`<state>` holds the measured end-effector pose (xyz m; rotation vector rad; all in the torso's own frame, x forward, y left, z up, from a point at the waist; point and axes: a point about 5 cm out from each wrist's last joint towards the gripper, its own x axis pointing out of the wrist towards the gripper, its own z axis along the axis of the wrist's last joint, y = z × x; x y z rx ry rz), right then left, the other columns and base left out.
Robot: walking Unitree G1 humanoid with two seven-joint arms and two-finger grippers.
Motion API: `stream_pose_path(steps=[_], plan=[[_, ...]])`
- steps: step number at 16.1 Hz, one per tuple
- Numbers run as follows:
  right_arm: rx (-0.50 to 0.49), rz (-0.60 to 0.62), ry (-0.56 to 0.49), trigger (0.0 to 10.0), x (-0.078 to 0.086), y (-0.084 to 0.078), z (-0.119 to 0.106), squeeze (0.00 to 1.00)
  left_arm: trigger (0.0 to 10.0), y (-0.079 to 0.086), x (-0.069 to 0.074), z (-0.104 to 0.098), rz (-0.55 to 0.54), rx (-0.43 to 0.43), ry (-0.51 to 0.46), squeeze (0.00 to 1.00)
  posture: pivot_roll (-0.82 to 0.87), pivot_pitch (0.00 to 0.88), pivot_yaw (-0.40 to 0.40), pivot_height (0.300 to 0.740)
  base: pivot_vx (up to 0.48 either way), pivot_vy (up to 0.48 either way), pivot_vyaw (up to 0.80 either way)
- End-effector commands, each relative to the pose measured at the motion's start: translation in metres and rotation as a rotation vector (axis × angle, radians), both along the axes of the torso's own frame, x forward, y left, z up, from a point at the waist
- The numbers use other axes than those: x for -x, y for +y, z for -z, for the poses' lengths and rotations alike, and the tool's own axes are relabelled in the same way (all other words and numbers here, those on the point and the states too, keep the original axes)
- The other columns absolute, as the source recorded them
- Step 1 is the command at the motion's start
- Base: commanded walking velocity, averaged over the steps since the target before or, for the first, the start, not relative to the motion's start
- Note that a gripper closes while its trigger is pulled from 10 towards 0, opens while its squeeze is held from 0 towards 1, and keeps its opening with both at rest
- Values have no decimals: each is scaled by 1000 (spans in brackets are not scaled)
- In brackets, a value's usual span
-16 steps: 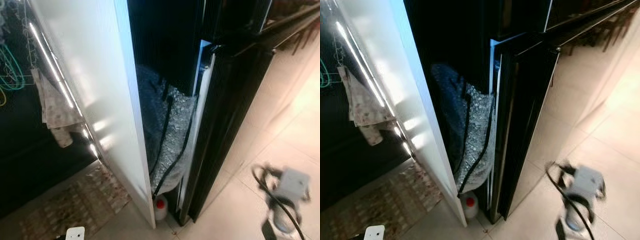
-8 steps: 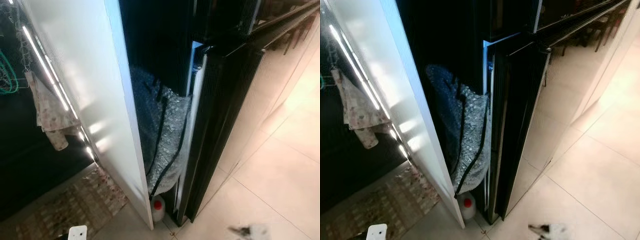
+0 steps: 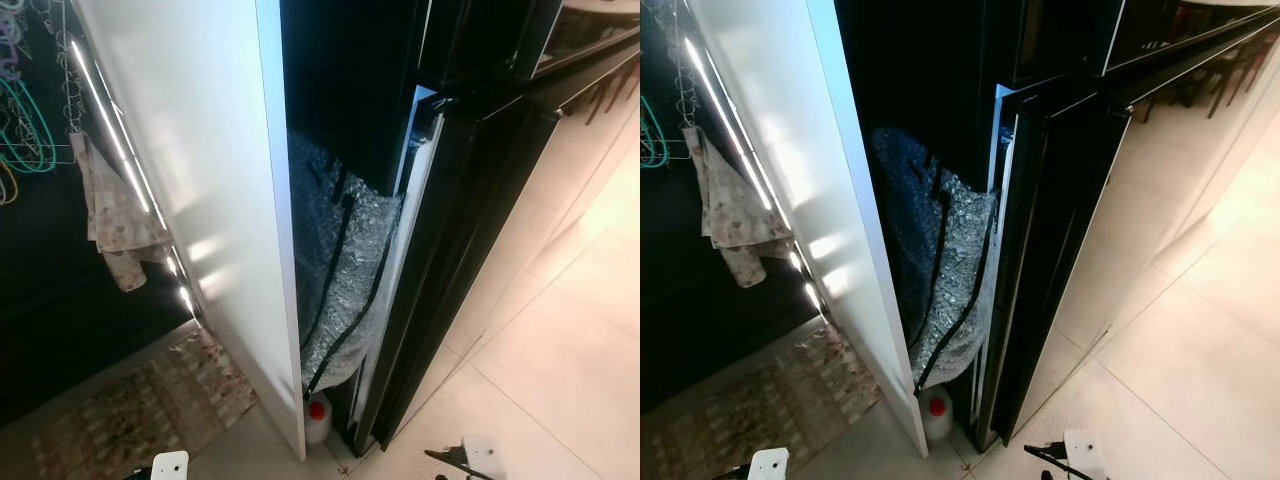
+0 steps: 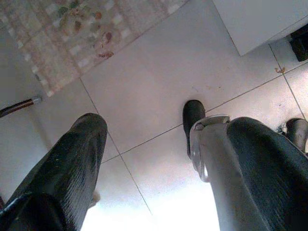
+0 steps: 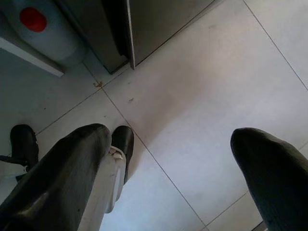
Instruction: Restocking fridge
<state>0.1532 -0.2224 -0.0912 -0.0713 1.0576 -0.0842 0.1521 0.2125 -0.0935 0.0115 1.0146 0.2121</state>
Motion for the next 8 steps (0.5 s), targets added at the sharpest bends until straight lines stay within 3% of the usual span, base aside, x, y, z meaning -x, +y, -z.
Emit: stream_pose_path(steps=[1,5,8], plan=[[9,-2,-6,10000,0,-2,-1,0,10000,3,8,2,8,-7,30,0,-35,0,32,740,0,0,788],[-5,16,17,10000,7,1,3,0,10000,7,12,3,54,-26,51,0,-61,0,66,740,0,0,794],[-10,14,33,10000,11,3,5,0,10000,6,7,2,78,-31,45,0,-69,0,77,740,0,0,794]])
